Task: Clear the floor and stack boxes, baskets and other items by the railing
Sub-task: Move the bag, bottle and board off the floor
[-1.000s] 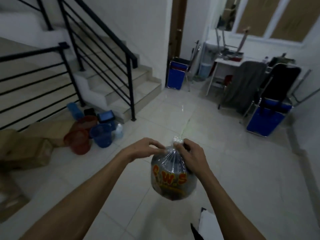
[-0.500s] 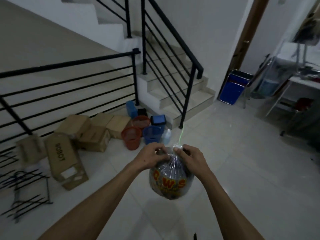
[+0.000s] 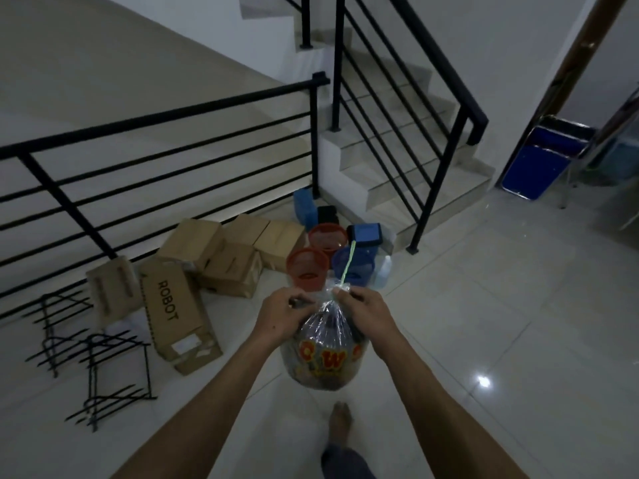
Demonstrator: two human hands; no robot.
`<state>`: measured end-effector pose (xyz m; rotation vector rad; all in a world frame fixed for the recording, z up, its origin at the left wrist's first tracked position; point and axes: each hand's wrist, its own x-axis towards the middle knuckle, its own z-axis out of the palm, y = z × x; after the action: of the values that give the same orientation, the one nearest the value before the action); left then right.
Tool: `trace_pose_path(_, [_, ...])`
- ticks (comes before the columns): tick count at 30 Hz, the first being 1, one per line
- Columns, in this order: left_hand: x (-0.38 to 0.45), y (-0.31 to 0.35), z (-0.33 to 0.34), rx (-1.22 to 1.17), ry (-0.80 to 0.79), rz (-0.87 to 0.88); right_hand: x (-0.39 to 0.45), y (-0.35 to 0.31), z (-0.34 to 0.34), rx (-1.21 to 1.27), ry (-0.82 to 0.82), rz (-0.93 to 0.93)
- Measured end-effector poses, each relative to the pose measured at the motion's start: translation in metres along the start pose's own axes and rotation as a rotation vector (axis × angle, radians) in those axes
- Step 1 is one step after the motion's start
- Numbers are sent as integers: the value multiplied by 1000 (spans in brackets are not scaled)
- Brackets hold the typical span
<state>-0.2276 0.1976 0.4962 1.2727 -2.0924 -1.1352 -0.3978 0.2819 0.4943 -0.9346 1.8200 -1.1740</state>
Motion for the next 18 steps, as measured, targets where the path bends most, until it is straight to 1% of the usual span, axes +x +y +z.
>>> trace_pose_path(3, [41, -29, -7, 8, -52, -83, 53, 2, 17, 39, -60, 77])
trace_pose_path(5, [69, -49, -10, 21, -57, -134, 89, 2, 26, 56, -115, 127])
trace_pose_path(7, [96, -62, -12, 44, -56, -174, 125, 0, 34, 35, -162, 133])
trace_pose_path(14, [207, -83, -27, 55, -98, -284, 244, -22, 50, 3, -266, 199])
trace_pose_path(18, [254, -90, -34, 45, -129, -304, 297, -24, 62, 10, -287, 258])
